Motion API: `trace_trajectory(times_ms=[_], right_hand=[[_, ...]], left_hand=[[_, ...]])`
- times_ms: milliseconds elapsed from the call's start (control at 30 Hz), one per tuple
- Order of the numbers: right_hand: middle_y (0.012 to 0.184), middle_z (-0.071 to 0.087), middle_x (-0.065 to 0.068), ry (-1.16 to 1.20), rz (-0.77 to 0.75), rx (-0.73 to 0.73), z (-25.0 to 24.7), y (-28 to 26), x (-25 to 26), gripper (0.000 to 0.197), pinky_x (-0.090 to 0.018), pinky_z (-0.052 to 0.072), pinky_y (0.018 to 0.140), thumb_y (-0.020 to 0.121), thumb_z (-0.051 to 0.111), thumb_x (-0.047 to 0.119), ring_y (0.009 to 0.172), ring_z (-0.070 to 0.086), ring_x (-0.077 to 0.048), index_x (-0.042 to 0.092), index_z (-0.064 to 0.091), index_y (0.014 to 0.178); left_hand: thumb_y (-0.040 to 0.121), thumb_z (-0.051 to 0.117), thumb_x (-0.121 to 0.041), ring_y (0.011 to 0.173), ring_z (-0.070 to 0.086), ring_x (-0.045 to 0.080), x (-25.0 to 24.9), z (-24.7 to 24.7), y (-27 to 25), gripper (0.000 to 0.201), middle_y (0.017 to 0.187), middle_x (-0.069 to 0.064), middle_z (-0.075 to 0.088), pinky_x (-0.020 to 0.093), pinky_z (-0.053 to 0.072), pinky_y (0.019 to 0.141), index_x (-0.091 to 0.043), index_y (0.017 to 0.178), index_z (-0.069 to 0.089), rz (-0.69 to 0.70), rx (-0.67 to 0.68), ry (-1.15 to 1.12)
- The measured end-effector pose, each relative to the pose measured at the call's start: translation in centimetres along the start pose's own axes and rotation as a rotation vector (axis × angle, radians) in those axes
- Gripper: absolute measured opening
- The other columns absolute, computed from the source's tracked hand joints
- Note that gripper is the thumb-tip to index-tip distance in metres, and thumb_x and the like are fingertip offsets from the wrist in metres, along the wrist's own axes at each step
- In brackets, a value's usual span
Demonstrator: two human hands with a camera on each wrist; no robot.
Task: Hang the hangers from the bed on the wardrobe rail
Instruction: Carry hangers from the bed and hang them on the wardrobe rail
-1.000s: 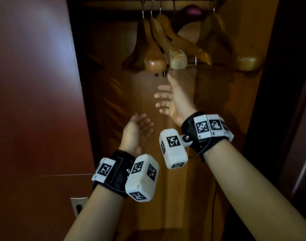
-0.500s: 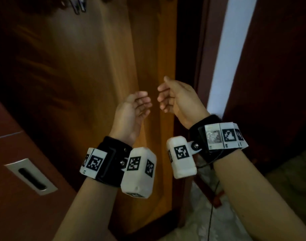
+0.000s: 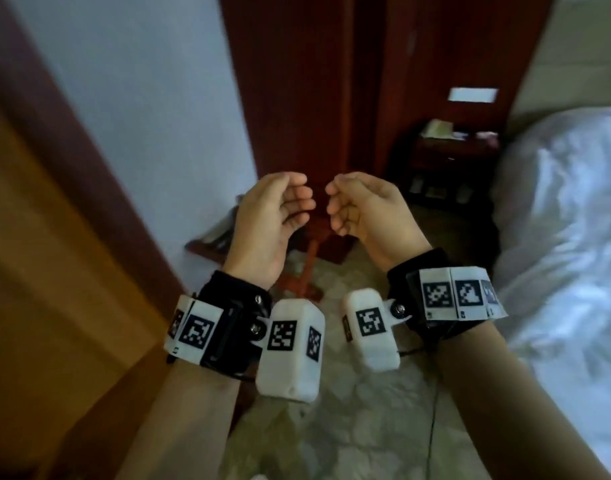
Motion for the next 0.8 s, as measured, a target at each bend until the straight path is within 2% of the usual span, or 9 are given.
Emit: trace_trajectory(times_ms=[233,400,533,700,800], right_hand=[[0.059,0.059,0.002,-0.152,-0.035,-0.490,-24.4,-10.1,3.7,0.022,-0.021,0.040,0.048,0.097,0.049,0.018,0.048,0.052,-0.012,0.016,0.061,0.079],[0.059,0.057,-0.003,-0.151,-0.015,-0.867,-39.3,-19.9,4.7,0.016,-0.024,0.037,0.047,0.093,0.052,0.012,0.046,0.050,-0.016,0.012,0.060,0.080],[0.059,0.058,-0.001,-0.213,0.000,-1.125,-49.5,-28.2,5.1,0.011,-0.022,0.038,0.045,0.094,0.052,0.012,0.042,0.050,-0.013,0.009,0.058,0.086],[0.064,0.059,-0.003,-0.257,0.039,-1.336,-59.6,-35.3,6.0,0.012,-0.024,0.038,0.047,0.095,0.053,0.014,0.046,0.051,-0.015,0.012,0.057,0.084],[0.067,0.061,-0.003,-0.258,0.049,-1.444,-64.7,-39.4,6.4,0.011,-0.024,0.039,0.047,0.095,0.053,0.015,0.048,0.053,-0.015,0.014,0.058,0.085]], left_hand=[[0.100,0.040,-0.019,0.074,0.063,0.010,9.2,23.3,-4.3,0.027,0.077,-0.003,0.064,0.025,0.047,0.072,-0.016,0.087,0.063,-0.146,0.398,0.052],[0.099,0.040,-0.019,0.072,0.061,0.012,16.3,39.1,-9.1,0.026,0.072,-0.003,0.063,0.025,0.045,0.070,-0.017,0.085,0.062,-0.248,0.662,0.059],[0.098,0.041,-0.017,0.064,0.062,0.008,22.5,50.9,-14.4,0.027,0.065,-0.007,0.064,0.024,0.044,0.066,-0.018,0.081,0.062,-0.340,0.866,0.026],[0.099,0.038,-0.017,0.074,0.063,0.011,28.4,62.6,-19.8,0.026,0.082,-0.003,0.065,0.024,0.045,0.070,-0.018,0.084,0.060,-0.398,1.057,0.078],[0.100,0.038,-0.017,0.076,0.062,0.013,31.6,68.5,-22.7,0.026,0.083,-0.002,0.064,0.023,0.046,0.068,-0.017,0.086,0.059,-0.443,1.116,0.105]])
Point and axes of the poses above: each hand's wrist, its own y-axis towards the middle knuckle, its own z-axis out of the palm, x = y × z, the point moved 10 cm from there along y, towards the middle knuckle
